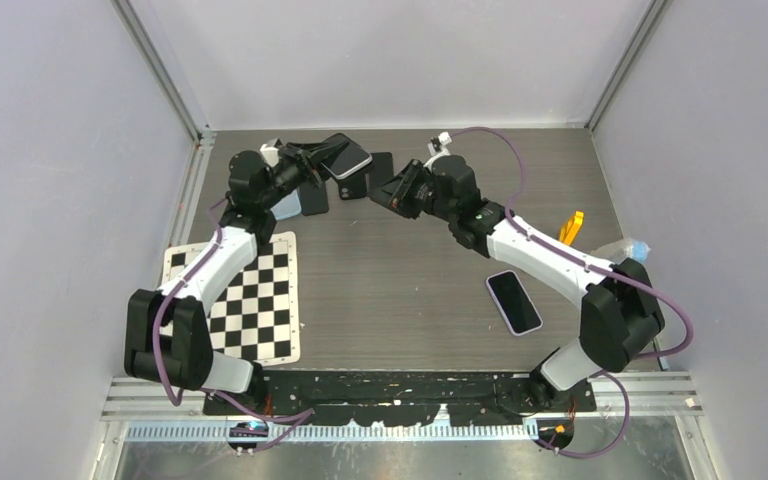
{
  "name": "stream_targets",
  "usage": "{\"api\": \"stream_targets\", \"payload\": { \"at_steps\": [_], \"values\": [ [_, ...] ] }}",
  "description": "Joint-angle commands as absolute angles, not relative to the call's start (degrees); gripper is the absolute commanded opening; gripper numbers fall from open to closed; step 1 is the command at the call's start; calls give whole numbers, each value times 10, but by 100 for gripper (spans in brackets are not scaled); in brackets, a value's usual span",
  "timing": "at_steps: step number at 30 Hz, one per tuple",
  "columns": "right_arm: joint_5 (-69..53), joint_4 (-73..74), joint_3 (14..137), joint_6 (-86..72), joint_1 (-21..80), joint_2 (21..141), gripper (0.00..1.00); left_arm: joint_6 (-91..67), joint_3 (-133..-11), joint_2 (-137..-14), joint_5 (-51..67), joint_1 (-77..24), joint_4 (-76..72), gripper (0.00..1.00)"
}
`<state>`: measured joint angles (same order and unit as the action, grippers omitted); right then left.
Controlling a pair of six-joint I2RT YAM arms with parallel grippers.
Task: Take the phone out of the phone case
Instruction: Remove the phone case from the phone.
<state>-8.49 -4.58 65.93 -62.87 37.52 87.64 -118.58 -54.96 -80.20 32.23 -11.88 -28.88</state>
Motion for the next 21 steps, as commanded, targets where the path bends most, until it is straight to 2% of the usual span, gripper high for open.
{"api": "stream_targets", "payload": {
  "at_steps": [1, 2, 4, 7, 9, 10, 12, 14, 18, 21],
  "values": [
    [-157, -179, 656, -545, 379, 829, 29, -1204, -571, -795, 325, -116, -364, 0],
    [-171, -204, 646, -532, 379, 811, 40, -1204, -571, -799, 325, -116, -366, 0],
    [-186, -276, 620, -523, 379, 791, 57, -1203, -570, -809, 325, -116, -374, 0],
    [-220, -318, 603, -520, 379, 783, 62, -1197, -569, -818, 322, -116, -374, 0],
    [-248, -361, 595, -535, 379, 785, 55, -1186, -564, -818, 315, -116, -354, 0],
    [-268, -399, 592, -542, 379, 786, 34, -1180, -561, -817, 308, -115, -350, 0],
    [-292, -444, 586, -566, 380, 792, 6, -1173, -554, -815, 295, -116, -341, 0],
    [-296, -478, 580, -585, 380, 796, 1, -1172, -550, -817, 294, -116, -341, 0],
    [-276, -475, 593, -600, 380, 804, 1, -1170, -549, -818, 304, -117, -340, 0],
    [-250, -451, 605, -602, 380, 816, 13, -1167, -548, -812, 303, -116, -331, 0]
  ]
}}
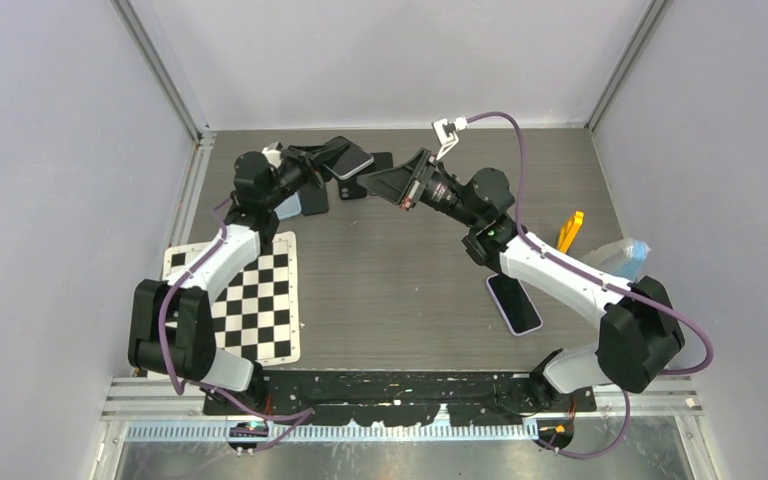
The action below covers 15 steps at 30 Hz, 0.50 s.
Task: Take the phone out of the phone case
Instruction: Remove the phone case from the phone.
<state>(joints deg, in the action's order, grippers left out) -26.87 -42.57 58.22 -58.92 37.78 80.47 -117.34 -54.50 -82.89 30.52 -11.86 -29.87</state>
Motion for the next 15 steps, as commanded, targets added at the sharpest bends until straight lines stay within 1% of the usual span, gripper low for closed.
{"api": "stream_targets", "payload": {
  "at_steps": [1, 2, 4, 12, 15],
  "values": [
    [-244, -447, 605, -604, 380, 820, 17, -1166, -548, -811, 303, -116, -330, 0],
    [-235, -447, 604, -605, 380, 821, 23, -1167, -548, -811, 304, -116, -329, 0],
    [-221, -450, 599, -607, 380, 823, 28, -1170, -550, -812, 308, -116, -330, 0],
    [-181, -483, 591, -629, 374, 836, 30, -1169, -551, -800, 303, -116, -324, 0],
    [-167, -475, 596, -645, 368, 843, 30, -1170, -556, -802, 308, -116, -326, 0]
  ]
}}
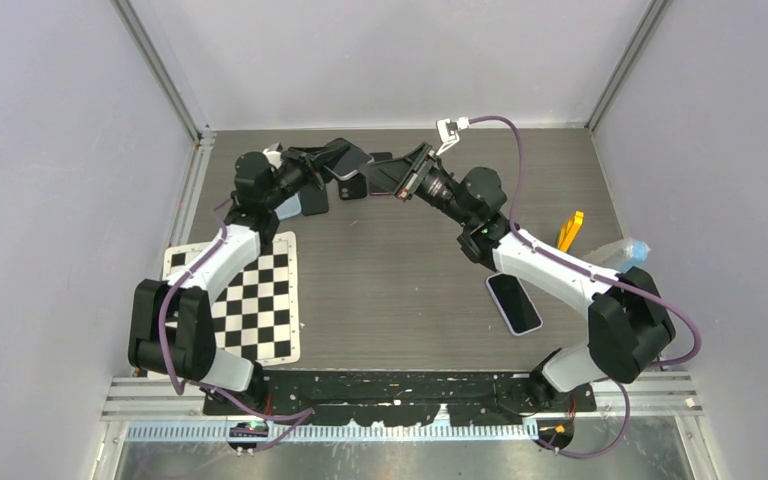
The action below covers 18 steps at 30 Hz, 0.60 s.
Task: Take the phone out of the phone case
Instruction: Remove the phone case from the phone.
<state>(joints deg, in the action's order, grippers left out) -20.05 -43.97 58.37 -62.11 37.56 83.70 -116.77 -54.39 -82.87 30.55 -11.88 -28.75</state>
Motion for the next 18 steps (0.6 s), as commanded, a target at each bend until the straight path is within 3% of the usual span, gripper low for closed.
{"api": "stream_targets", "payload": {
  "at_steps": [1, 10, 18],
  "values": [
    [-164, -460, 598, -648, 366, 845, 30, -1170, -558, -803, 308, -116, -329, 0],
    [-139, -432, 573, -639, 365, 849, 54, -1177, -589, -813, 307, -117, -363, 0],
    [-120, -365, 594, -658, 365, 872, 56, -1187, -592, -821, 303, -117, -389, 0]
  ]
}}
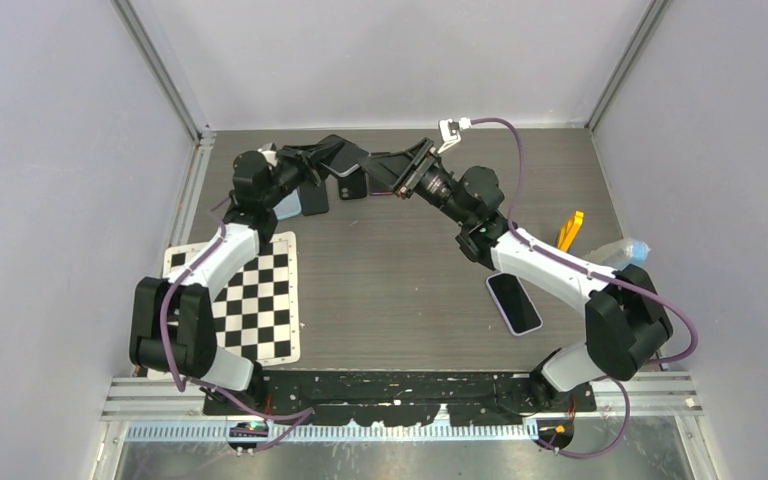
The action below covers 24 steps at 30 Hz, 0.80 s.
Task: Take the phone out of the phone case
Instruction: Remove the phone case from the phone.
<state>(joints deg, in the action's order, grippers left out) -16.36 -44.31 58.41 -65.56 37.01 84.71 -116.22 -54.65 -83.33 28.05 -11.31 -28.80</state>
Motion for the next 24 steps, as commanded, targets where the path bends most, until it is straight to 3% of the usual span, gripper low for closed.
{"api": "stream_targets", "payload": {
  "at_steps": [1, 12, 20, 24],
  "values": [
    [-113, -356, 594, -660, 365, 874, 55, -1188, -593, -824, 297, -117, -409, 0],
    [-105, -259, 635, -709, 361, 913, 55, -1113, -638, -837, 311, -121, -502, 0],
    [-227, -341, 678, -712, 345, 940, 45, -946, -712, -833, 500, -137, -486, 0],
    [-267, -411, 695, -737, 345, 958, 43, -902, -693, -818, 525, -144, -454, 0]
  ]
}}
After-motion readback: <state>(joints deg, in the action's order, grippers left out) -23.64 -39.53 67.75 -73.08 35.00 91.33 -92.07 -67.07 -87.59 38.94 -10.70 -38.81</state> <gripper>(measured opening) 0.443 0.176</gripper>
